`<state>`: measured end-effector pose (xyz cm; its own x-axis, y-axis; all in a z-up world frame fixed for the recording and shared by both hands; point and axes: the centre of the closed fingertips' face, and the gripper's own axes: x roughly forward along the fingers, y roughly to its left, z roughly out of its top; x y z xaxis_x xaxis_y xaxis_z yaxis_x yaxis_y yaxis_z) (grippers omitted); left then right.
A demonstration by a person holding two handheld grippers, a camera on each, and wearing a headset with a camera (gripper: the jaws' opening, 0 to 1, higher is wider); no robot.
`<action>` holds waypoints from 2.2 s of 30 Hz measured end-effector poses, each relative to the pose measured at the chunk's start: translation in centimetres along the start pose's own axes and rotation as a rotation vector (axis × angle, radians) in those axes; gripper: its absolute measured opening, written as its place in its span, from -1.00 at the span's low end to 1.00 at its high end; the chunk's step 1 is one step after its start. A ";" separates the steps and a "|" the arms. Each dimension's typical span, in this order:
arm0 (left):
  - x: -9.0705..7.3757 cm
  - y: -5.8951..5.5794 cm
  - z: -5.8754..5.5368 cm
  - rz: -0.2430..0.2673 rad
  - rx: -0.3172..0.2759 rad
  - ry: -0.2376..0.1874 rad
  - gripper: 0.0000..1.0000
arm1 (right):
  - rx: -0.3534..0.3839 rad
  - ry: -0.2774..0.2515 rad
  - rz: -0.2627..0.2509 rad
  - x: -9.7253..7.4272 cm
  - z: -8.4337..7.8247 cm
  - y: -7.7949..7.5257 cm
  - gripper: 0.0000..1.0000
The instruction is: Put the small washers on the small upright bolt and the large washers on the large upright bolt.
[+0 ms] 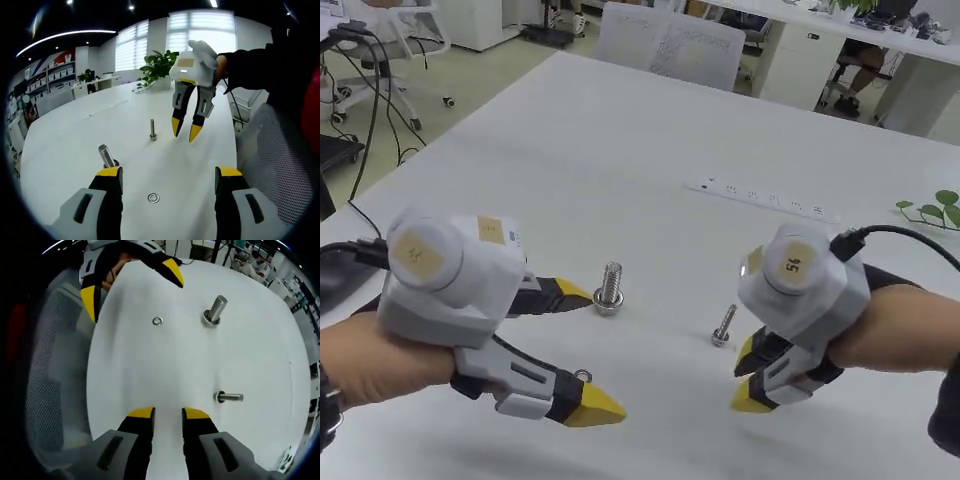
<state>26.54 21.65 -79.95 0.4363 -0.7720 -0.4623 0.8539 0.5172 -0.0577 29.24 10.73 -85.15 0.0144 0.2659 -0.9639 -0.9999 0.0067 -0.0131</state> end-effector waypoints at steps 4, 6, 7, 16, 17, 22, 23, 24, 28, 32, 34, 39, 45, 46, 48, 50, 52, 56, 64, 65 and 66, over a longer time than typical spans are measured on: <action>0.0 0.0 0.0 0.002 0.002 0.001 0.50 | -0.034 -0.005 0.009 0.3 1.6 0.4 -0.54; 0.0 0.0 0.0 0.003 0.002 0.002 0.50 | -0.051 -0.011 0.012 0.4 2.5 0.5 -0.54; 0.0 0.0 0.0 0.003 0.003 0.002 0.50 | -0.062 -0.016 0.015 0.5 3.0 0.6 -0.54; -0.1 0.2 -0.2 0.011 0.004 0.010 0.50 | -0.145 -0.028 0.038 1.5 7.0 1.5 -0.54; -0.1 0.2 -0.2 0.012 0.003 0.010 0.50 | -0.153 -0.030 0.041 1.6 7.4 1.6 -0.54; -0.3 0.2 -0.2 0.018 0.000 0.007 0.50 | -0.189 -0.031 0.054 2.4 9.1 2.0 -0.54; -0.3 0.2 -0.2 0.018 -0.002 0.007 0.50 | -0.199 -0.027 0.056 2.5 9.3 2.1 -0.55; -0.4 0.2 -0.2 0.019 -0.002 0.007 0.50 | -0.207 -0.026 0.059 2.7 9.7 2.2 -0.55; -0.4 0.2 -0.5 0.022 -0.004 0.011 0.50 | -0.226 -0.029 0.068 3.4 10.9 2.3 -0.55; -0.5 0.3 -0.6 0.023 -0.007 0.011 0.50 | -0.244 -0.030 0.080 4.1 11.8 2.5 -0.55; -0.5 0.3 -0.7 0.024 -0.010 0.011 0.50 | -0.252 -0.024 0.084 4.4 12.0 2.6 -0.55; -0.5 0.4 -0.8 0.026 -0.013 0.011 0.50 | -0.259 -0.022 0.085 5.3 12.5 2.5 -0.56; -0.7 0.6 -1.0 0.030 -0.019 0.012 0.50 | -0.264 -0.011 0.088 6.0 12.7 2.5 -0.58; -0.7 0.7 -1.1 0.030 -0.019 0.013 0.50 | -0.266 -0.008 0.086 6.1 12.7 2.4 -0.58; -0.7 0.7 -1.1 0.031 -0.021 0.012 0.50 | -0.266 -0.006 0.088 6.2 12.7 2.3 -0.58; -0.8 0.8 -1.1 0.033 -0.024 0.010 0.50 | -0.265 -0.006 0.089 6.3 12.6 2.3 -0.59; -0.8 0.8 -1.1 0.033 -0.026 0.010 0.50 | -0.270 0.000 0.089 6.5 12.6 2.3 -0.60; -0.7 0.8 -1.2 0.032 -0.028 0.010 0.50 | -0.281 -0.001 0.082 6.5 12.7 2.3 -0.61; -0.7 0.7 -1.2 0.030 -0.028 0.009 0.50 | -0.309 0.006 0.072 6.5 12.6 2.8 -0.70; -0.7 0.7 -1.2 0.031 -0.027 0.009 0.50 | -0.310 0.006 0.071 6.5 12.6 2.8 -0.70; -0.7 0.7 -1.2 0.031 -0.027 0.009 0.50 | -0.309 0.006 0.071 6.4 12.6 2.8 -0.71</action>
<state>26.49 23.06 -80.75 0.4595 -0.7521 -0.4724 0.8321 0.5505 -0.0672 26.57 24.63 -88.04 -0.0542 0.2499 -0.9668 -0.9520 -0.3051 -0.0255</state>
